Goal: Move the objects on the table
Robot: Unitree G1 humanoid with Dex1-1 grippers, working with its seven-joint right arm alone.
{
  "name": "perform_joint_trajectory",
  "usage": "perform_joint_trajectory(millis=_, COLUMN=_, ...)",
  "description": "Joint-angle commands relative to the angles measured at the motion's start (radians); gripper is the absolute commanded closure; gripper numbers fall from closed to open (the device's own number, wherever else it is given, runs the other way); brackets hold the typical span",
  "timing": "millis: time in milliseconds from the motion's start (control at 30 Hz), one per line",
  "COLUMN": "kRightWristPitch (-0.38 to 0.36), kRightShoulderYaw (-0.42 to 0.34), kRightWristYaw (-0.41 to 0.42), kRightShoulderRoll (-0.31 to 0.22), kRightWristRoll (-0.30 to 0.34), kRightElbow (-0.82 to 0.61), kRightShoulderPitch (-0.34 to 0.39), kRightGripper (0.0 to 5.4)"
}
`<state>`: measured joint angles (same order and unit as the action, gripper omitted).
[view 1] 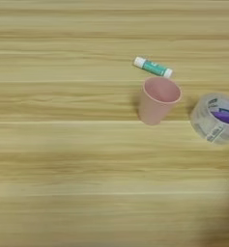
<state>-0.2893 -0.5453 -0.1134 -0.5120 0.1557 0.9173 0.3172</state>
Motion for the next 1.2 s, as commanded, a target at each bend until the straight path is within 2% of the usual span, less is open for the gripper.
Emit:
perform_joint_trajectory(millis=33, kRightWristPitch=-0.055, kRightShoulderYaw=0.013, kRightWristYaw=-0.021, kRightShoulderRoll=-0.075, kRightWristRoll=0.013, kRightElbow=-0.004, kRightShoulderPitch=0.094, kRightGripper=1.98)
perform_joint_trajectory(millis=200, kRightWristPitch=-0.068, kRightShoulderYaw=0.041, kRightWristYaw=-0.039, kRightShoulderRoll=-0.059, kRightWristRoll=0.013, kRightElbow=0.01, kRightShoulderPitch=0.106, kRightGripper=1.98)
perform_joint_trajectory(millis=333, kRightWristPitch=-0.066, kRightShoulderYaw=0.068, kRightWristYaw=-0.055, kRightShoulderRoll=-0.026, kRightWristRoll=0.02, kRightElbow=-0.035, kRightShoulderPitch=0.096, kRightGripper=1.98)
perform_joint_trajectory(millis=700, kRightWristPitch=0.04, kRightShoulderYaw=0.145, kRightWristYaw=-0.085, kRightShoulderRoll=0.089, kRightWristRoll=0.039, kRightElbow=-0.277, kRightShoulderPitch=0.008, kRightGripper=1.98)
perform_joint_trajectory(millis=1200, kRightWristPitch=0.079, kRightShoulderYaw=0.18, kRightWristYaw=-0.083, kRightShoulderRoll=0.115, kRightWristRoll=0.03, kRightElbow=-0.313, kRightShoulderPitch=-0.011, kRightGripper=1.98)
